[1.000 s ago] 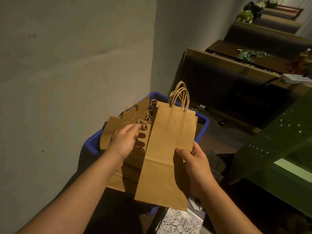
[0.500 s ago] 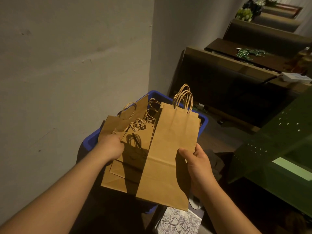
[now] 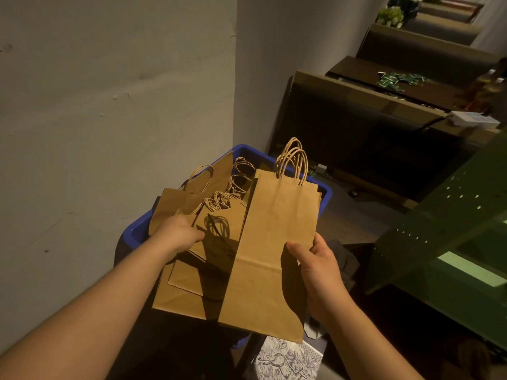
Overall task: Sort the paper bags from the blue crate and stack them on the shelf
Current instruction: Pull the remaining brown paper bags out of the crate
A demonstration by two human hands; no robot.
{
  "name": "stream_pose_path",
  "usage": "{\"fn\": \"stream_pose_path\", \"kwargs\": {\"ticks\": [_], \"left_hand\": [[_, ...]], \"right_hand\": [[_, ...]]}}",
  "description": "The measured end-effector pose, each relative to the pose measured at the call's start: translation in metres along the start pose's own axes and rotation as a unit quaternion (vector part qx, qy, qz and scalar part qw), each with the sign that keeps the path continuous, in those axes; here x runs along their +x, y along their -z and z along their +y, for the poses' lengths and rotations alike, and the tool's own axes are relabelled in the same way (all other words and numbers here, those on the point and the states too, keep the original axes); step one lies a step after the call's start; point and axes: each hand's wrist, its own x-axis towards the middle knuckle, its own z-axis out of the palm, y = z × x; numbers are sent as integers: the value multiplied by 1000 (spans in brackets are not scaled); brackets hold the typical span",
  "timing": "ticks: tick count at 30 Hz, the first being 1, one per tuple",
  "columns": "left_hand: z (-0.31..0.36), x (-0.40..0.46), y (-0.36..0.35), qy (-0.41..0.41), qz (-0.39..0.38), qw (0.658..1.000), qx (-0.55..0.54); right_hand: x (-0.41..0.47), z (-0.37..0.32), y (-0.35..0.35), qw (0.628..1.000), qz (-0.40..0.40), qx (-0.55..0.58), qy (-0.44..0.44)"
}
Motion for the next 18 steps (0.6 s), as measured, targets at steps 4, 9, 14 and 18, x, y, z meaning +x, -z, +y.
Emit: {"fn": "stream_pose_path", "kwargs": {"ticks": [4, 9, 14, 18], "left_hand": [[7, 2, 2, 48, -45, 991, -119], [11, 2, -1, 94, -92, 970, -203], [4, 5, -2, 96, -123, 968, -195], [-3, 1, 11, 106, -135, 963, -210]], "right_hand": [[1, 2, 2, 1000, 1, -11, -2], [1, 3, 2, 1000, -1, -20, -4], [-1, 4, 3, 1000, 2, -8, -13], [-1, 3, 6, 1000, 4, 17, -23]]}}
